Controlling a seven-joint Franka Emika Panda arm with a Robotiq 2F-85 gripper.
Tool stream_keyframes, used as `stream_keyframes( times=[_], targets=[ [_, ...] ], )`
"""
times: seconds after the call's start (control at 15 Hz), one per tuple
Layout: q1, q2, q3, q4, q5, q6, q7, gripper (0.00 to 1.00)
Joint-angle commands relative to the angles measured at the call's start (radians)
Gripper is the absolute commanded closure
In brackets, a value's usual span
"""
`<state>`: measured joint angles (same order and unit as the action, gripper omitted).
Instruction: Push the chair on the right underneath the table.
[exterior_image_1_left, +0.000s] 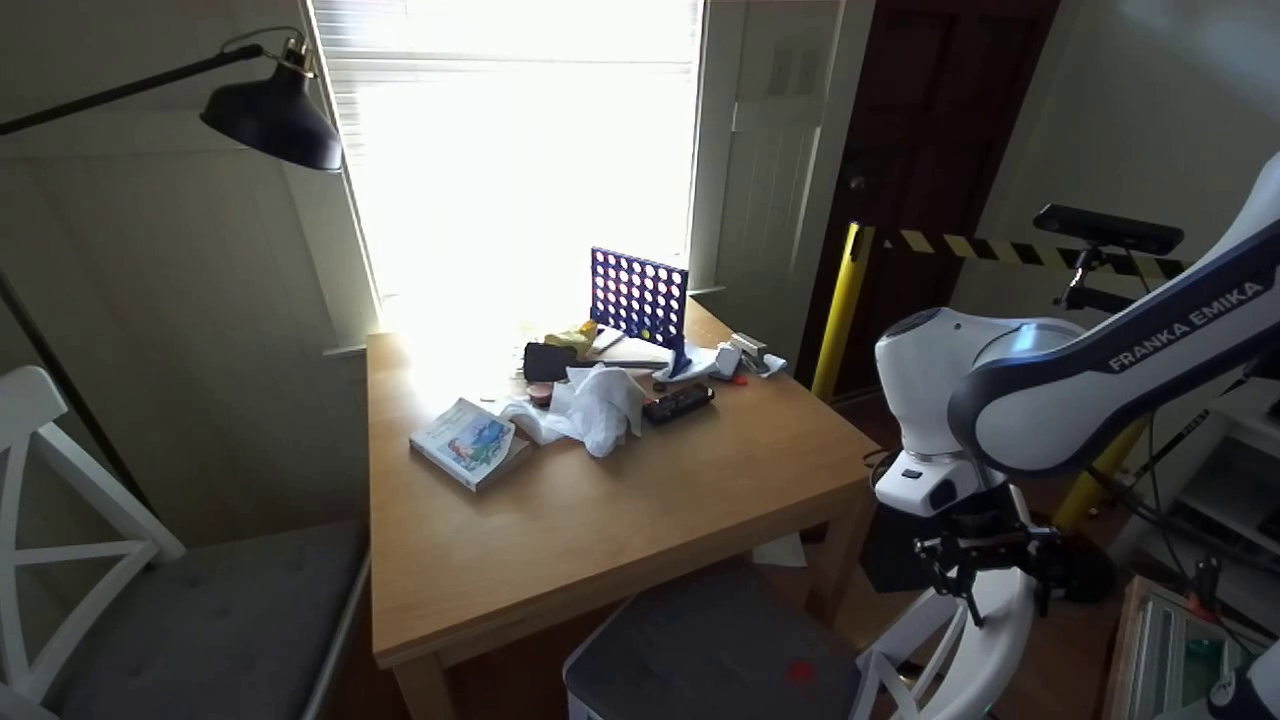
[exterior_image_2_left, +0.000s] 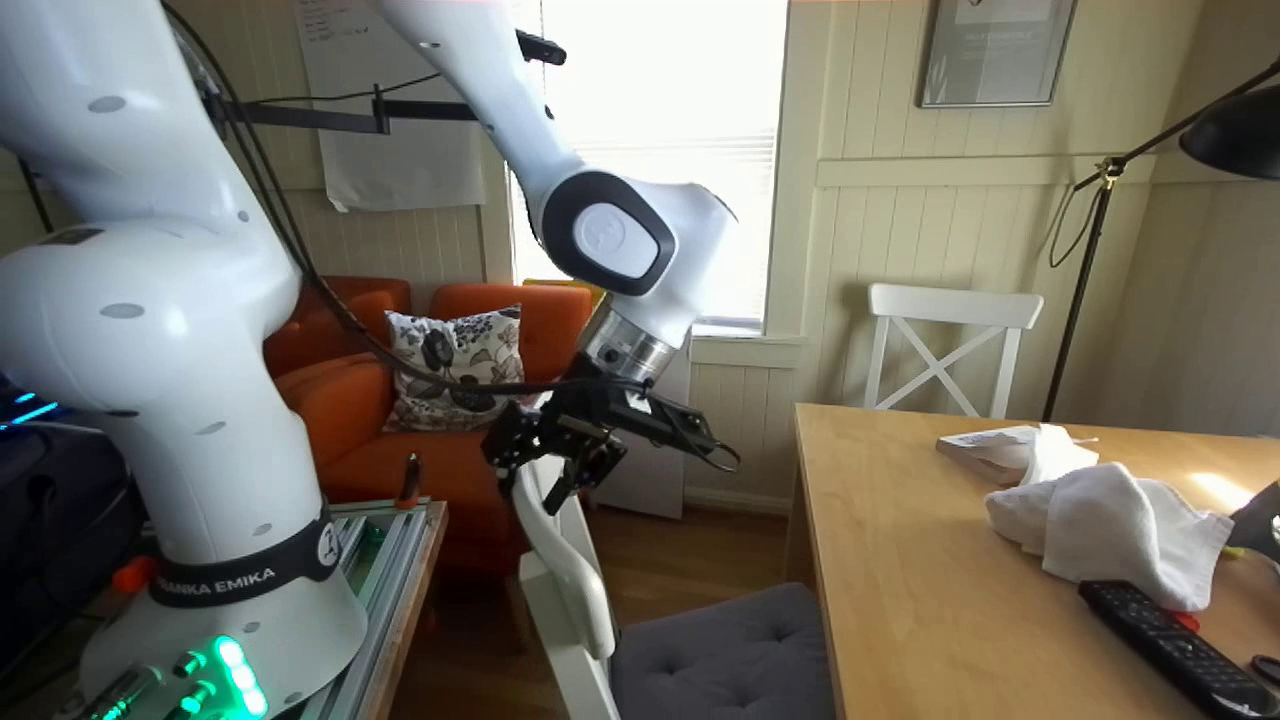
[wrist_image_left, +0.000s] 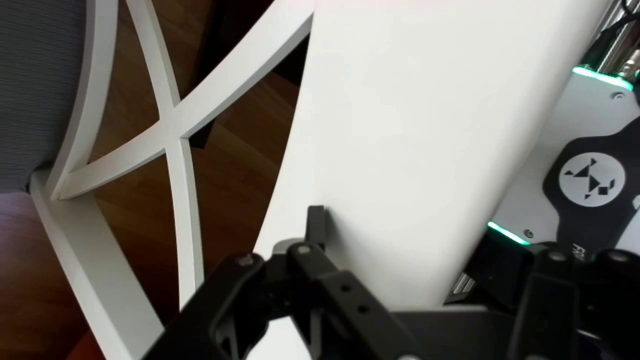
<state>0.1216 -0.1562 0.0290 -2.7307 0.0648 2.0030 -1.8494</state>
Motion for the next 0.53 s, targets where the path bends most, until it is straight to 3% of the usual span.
stream_keyframes(
  times=[0.0,0.47],
  targets=[
    [0.040,0.162,0.045,0.143,0.026,0.162,-0.011,0.61],
    [0.032,0.261,0.080,0.279,0.014,0.206,0.015,0.61]
  ],
)
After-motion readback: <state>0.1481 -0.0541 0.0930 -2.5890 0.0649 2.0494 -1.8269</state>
